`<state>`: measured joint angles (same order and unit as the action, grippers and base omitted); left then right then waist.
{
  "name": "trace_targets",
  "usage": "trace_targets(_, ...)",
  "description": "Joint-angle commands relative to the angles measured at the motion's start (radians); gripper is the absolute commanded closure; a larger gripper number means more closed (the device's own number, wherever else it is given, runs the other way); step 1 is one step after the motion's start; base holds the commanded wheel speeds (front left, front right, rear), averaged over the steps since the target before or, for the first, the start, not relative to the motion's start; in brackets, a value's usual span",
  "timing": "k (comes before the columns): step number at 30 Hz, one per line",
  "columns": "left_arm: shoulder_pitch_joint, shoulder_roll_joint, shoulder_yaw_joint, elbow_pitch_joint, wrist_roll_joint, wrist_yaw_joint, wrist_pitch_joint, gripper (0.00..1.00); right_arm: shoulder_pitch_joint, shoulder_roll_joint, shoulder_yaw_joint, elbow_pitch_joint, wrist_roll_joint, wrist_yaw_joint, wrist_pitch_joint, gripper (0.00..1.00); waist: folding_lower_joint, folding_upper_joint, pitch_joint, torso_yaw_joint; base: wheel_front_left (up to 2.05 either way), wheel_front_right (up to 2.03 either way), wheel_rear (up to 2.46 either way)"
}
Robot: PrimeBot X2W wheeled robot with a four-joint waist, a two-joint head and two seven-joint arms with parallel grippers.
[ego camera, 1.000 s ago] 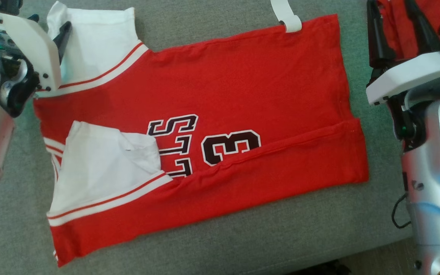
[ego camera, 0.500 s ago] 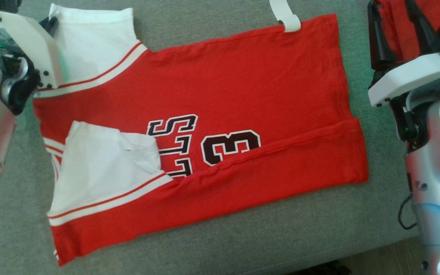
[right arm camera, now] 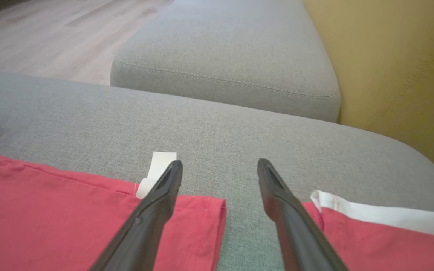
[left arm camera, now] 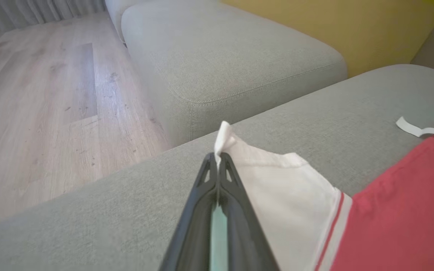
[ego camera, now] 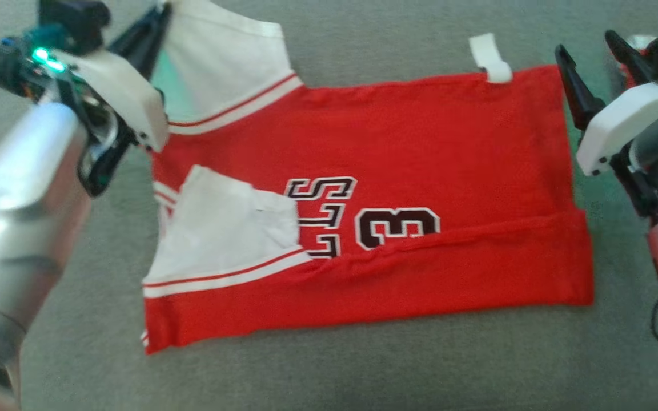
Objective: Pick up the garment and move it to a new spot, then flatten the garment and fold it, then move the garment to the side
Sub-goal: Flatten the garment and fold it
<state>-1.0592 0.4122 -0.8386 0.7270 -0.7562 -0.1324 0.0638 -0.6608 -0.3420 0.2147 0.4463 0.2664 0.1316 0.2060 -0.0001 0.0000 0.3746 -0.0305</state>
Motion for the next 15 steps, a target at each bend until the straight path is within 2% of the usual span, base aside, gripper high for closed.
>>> trace_targets(1, -0.019, 0.05, 0.015, -0.035, 0.004, 0.002, -0.027, 1.0, -0.034, -0.035, 0.025, -0.006, 0.019, -0.001, 0.016, 0.0, 0.0001, 0.0, -0.026, 0.052, 0.0, 0.0, 0.0)
trace_targets(2, -0.005, 0.052, -0.004, -0.06, -0.002, 0.002, -0.045, 1.0, -0.048, -0.066, 0.051, 0.039, 0.032, -0.001, 0.039, 0.0, 0.0001, 0.0, -0.03, 0.079, 0.0, 0.0, 0.0)
trace_targets(5, 0.011, 0.053, -0.028, -0.101, -0.013, 0.002, -0.055, 1.0, -0.07, -0.104, 0.079, 0.113, 0.05, -0.001, 0.066, 0.0, 0.0001, 0.0, -0.032, 0.113, 0.0, 0.0, 0.0)
trace_targets(15, 0.032, 0.039, -0.092, -0.179, -0.011, 0.002, -0.063, 1.0, -0.115, -0.154, 0.149, 0.283, 0.088, -0.001, 0.119, 0.0, 0.0001, 0.0, -0.026, 0.158, 0.0, 0.0, 0.0)
